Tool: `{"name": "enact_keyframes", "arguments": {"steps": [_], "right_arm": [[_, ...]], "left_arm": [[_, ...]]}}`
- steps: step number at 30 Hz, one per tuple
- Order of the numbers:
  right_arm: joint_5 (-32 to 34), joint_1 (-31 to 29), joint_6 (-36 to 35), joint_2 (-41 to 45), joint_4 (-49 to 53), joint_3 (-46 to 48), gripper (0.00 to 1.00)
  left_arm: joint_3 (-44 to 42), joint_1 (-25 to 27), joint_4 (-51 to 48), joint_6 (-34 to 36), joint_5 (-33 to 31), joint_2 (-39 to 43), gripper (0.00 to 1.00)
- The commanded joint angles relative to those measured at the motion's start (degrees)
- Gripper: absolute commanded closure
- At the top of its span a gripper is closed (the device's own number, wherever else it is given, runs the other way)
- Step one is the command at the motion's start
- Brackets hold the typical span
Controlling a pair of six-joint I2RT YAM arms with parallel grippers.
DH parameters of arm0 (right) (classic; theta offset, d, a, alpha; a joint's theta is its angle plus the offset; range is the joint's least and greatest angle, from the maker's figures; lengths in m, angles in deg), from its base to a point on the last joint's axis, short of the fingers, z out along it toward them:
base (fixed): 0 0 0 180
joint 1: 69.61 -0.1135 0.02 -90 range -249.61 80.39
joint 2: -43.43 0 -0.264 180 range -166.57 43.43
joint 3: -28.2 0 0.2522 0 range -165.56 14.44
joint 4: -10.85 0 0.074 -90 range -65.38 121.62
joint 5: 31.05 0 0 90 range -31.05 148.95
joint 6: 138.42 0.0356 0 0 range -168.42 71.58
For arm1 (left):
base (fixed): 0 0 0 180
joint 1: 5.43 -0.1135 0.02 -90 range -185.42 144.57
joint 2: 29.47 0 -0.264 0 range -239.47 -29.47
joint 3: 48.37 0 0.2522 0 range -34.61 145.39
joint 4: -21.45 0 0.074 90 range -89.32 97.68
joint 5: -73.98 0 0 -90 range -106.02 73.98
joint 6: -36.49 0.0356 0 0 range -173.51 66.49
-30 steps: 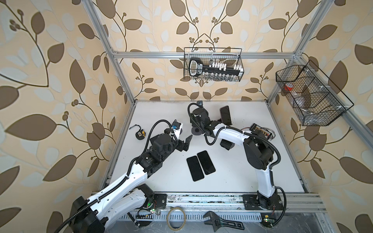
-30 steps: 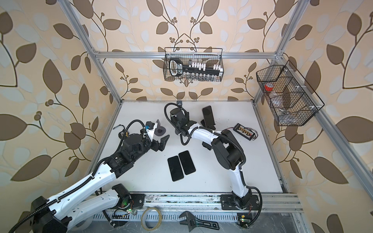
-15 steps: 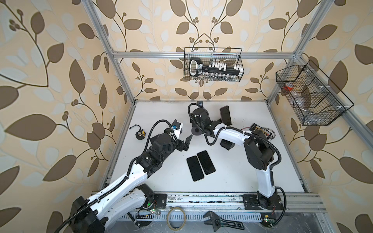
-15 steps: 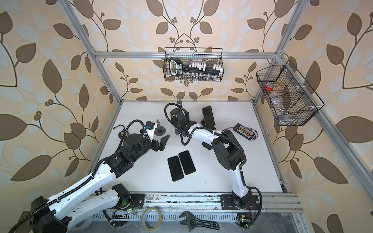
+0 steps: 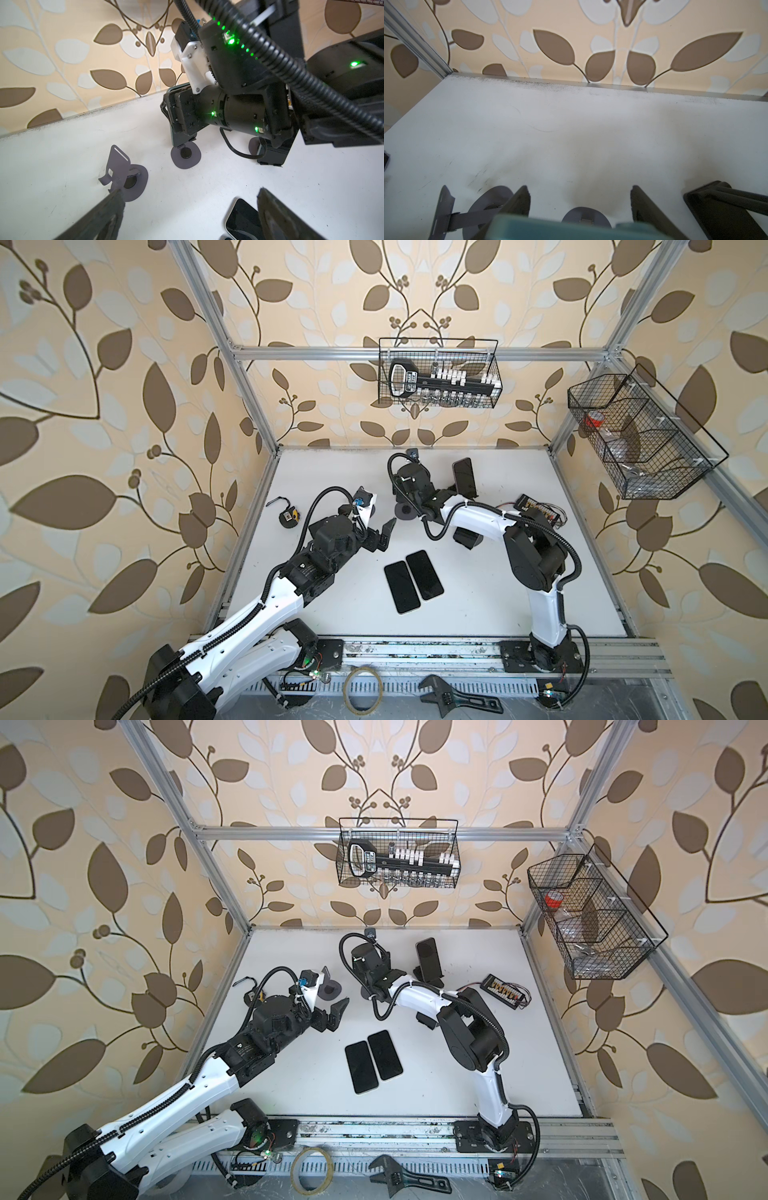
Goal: Remove the phone from the phone stand
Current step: 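Raise the green phone clear of the stand and pull it toward the robot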
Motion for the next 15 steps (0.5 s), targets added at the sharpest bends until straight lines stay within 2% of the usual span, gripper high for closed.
{"name": "enact_keyframes", "arguments": {"steps": [1,15], "right_arm": [[-0.7,0.0,-0.1,2.2,-0.4,1.0,0.37],[-1.4,0.0,0.7,3.3,-0.5,1.8,0.38]], "left_arm": [[1.7,0.6,2.6,-0.5,-0.2,0.6,0.01],[1.4,0.6,3.1,-0.7,0.4,-0.2,0.01]]}}
